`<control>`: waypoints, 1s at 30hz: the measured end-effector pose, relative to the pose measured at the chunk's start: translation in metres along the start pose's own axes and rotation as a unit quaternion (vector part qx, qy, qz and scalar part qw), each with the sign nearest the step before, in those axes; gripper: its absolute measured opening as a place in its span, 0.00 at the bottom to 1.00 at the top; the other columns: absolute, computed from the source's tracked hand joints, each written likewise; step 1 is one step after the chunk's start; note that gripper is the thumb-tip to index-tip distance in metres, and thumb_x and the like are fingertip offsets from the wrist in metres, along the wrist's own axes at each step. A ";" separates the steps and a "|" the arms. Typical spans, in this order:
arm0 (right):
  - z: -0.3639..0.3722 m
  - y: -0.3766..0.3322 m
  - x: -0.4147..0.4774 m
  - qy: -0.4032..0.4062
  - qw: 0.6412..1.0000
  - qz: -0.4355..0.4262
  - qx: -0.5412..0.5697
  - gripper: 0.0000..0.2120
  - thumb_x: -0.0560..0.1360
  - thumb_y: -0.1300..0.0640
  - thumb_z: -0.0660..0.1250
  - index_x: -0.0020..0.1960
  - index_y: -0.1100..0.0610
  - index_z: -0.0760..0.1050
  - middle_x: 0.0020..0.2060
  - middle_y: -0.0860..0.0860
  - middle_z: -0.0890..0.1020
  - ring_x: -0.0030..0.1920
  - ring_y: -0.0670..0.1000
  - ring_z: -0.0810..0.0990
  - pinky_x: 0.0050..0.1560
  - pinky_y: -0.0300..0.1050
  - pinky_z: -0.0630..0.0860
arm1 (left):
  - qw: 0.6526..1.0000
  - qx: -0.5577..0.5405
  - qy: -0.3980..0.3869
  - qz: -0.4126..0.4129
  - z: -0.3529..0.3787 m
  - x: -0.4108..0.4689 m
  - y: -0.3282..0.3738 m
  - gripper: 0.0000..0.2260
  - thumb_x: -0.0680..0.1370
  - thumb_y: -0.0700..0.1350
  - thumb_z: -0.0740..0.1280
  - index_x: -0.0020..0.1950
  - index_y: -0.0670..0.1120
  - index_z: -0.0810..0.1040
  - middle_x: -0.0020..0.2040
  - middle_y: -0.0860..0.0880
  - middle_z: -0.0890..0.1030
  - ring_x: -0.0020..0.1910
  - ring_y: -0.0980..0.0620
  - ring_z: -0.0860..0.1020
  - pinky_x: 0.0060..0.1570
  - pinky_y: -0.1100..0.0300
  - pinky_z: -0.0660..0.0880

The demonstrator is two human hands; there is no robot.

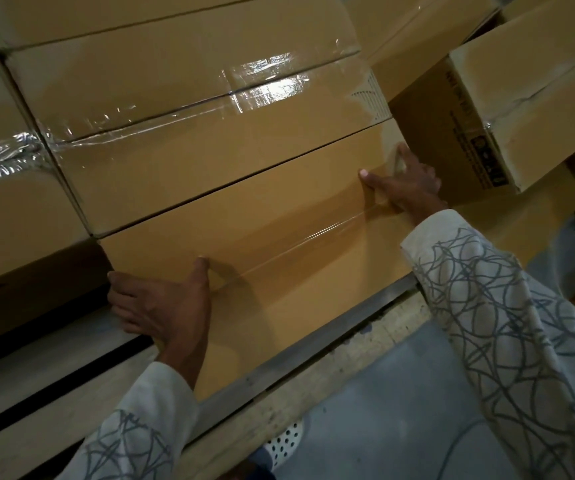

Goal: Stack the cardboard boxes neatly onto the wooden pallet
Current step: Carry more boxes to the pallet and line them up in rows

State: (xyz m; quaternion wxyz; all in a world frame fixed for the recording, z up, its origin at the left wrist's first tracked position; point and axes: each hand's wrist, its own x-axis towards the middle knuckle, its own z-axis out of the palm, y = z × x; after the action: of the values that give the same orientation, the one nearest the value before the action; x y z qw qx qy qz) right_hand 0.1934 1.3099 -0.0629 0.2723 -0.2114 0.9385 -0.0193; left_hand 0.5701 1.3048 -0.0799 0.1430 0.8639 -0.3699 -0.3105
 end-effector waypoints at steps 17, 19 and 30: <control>0.056 -0.034 -0.045 0.111 0.991 -0.019 -0.068 0.26 0.86 0.46 0.54 0.82 0.36 0.51 0.83 0.50 0.53 0.81 0.61 0.53 0.71 0.78 0.56 | 0.999 -0.004 -0.043 0.033 -0.006 -0.003 -0.007 0.59 0.67 0.61 0.80 0.83 0.40 0.47 0.81 0.40 0.57 0.79 0.38 0.58 0.76 0.42 0.54; 0.061 -0.036 -0.046 0.102 0.992 -0.015 -0.067 0.26 0.87 0.46 0.51 0.82 0.36 0.48 0.84 0.50 0.51 0.82 0.61 0.50 0.72 0.79 0.53 | 0.998 -0.004 -0.045 0.039 -0.008 -0.002 -0.008 0.59 0.67 0.61 0.80 0.83 0.40 0.47 0.81 0.40 0.58 0.79 0.39 0.58 0.77 0.42 0.53; 0.104 -0.048 -0.088 0.110 0.992 -0.052 -0.038 0.26 0.87 0.42 0.46 0.83 0.38 0.47 0.84 0.52 0.47 0.83 0.64 0.44 0.76 0.76 0.44 | 0.997 0.020 -0.058 0.038 -0.009 0.003 -0.010 0.59 0.67 0.62 0.80 0.83 0.40 0.46 0.81 0.40 0.57 0.80 0.39 0.57 0.77 0.42 0.55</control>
State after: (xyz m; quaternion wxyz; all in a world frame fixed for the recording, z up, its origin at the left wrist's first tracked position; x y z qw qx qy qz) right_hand 0.3334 1.3100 -0.0997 0.1573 -0.2664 0.9507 -0.0204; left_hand 0.5827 1.3098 -0.0791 0.1158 0.8325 -0.4159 -0.3473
